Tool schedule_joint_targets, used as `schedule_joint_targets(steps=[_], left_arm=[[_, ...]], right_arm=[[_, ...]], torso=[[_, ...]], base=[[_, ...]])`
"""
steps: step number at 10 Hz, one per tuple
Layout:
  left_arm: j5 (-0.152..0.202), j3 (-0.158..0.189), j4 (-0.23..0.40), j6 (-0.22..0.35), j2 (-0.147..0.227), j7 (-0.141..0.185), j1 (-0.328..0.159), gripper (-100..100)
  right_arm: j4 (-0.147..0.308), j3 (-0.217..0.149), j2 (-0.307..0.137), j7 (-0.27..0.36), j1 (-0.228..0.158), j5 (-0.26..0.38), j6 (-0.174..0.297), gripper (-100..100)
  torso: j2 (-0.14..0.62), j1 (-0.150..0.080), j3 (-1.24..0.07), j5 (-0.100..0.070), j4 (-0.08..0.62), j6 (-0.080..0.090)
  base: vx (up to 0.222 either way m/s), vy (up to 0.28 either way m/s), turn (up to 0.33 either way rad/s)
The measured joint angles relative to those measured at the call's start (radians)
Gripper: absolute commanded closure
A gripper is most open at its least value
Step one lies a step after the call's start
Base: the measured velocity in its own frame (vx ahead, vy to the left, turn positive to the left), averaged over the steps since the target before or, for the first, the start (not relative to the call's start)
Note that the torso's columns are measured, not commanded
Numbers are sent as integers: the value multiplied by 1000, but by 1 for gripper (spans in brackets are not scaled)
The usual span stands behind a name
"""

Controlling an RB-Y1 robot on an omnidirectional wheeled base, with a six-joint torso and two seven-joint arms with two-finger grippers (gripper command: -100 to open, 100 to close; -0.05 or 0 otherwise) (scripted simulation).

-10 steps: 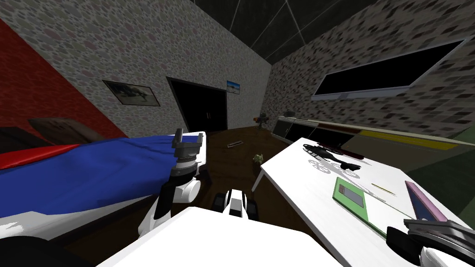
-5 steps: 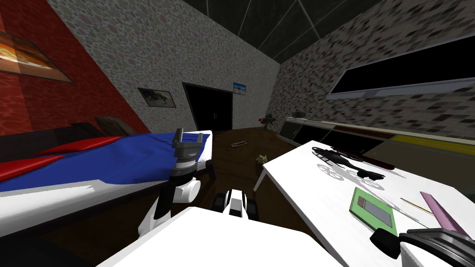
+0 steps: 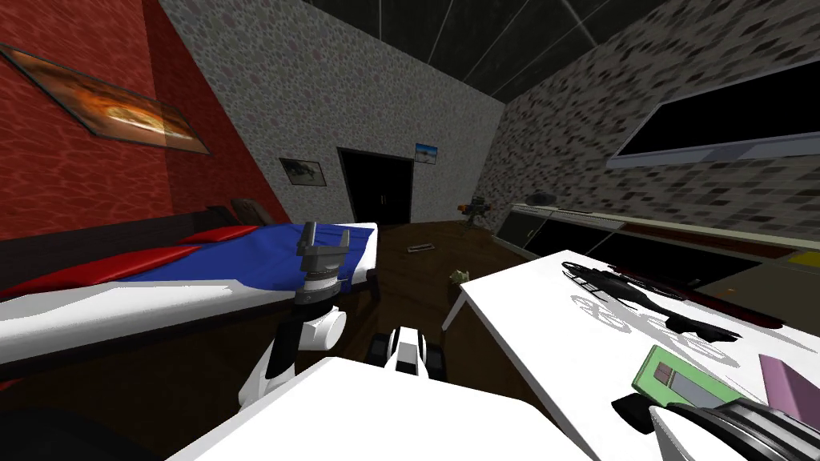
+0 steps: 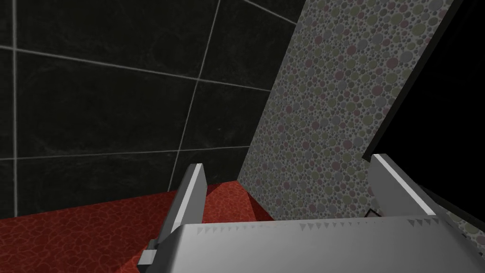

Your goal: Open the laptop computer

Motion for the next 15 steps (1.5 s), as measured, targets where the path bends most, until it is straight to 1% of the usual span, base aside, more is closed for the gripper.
schedule_joint_targets(steps=[1,2,3,4,5,6,7,8,9,10,11,12,13,14,15], left_arm=[[0,0,0,0,0,0,0,0],[0,0,0,0,0,0,0,0],[0,0,0,0,0,0,0,0],[0,0,0,0,0,0,0,0],[0,0,0,0,0,0,0,0],[0,0,0,0,0,0,0,0],[0,0,0,0,0,0,0,0],[0,0,0,0,0,0,0,0],[0,0,0,0,0,0,0,0],[0,0,0,0,0,0,0,0],[0,0,0,0,0,0,0,0],[0,0,0,0,0,0,0,0],[0,0,0,0,0,0,0,0],[0,0,0,0,0,0,0,0],[0,0,0,0,0,0,0,0]], right_arm=[[6,5,7,7,-5,18,18,100],[7,6,8,8,-6,19,20,100],[25,5,18,16,-10,31,39,100],[50,6,34,35,-23,50,66,-100],[78,-6,21,42,-31,46,83,-100],[105,-31,-1,69,-54,21,96,-100],[132,-41,-16,83,-67,15,107,-100],[172,-56,-35,89,-83,9,124,-100],[217,-79,-64,102,-102,-6,141,-100],[232,-89,-68,110,-106,-10,158,-100],[251,-108,-78,132,-116,-25,176,-100],[281,-112,-90,135,-129,-24,188,-100],[310,-128,-105,150,-148,-35,206,-100],[357,-149,-135,159,-164,-46,223,-100],[369,-163,-142,174,-169,-57,235,-100]], torso=[[-1,0,-1,1,0,3],[-4,0,-2,0,-1,2],[-3,-2,-2,-1,-1,-2],[0,-7,0,-2,0,-1],[5,-4,3,-2,1,2],[5,0,3,1,1,2],[-1,4,-1,1,0,3],[-3,3,-3,1,-1,1],[-1,0,-1,1,0,2],[-1,-1,0,-1,-1,2],[-2,-2,-1,-2,-1,1],[-6,-2,-3,-1,-2,1],[-4,-2,-3,-2,-2,0],[1,-3,0,-2,0,1],[0,-2,1,-2,0,2]], base=[[-24,-1,10],[-61,-26,285],[-138,-125,415],[-223,-102,392],[-271,-46,401],[-198,-14,370],[-196,-7,423],[-262,-21,441],[-240,-15,353],[-225,15,389],[-157,28,290],[-167,21,386],[-244,22,461],[-227,39,360],[-245,16,384]])
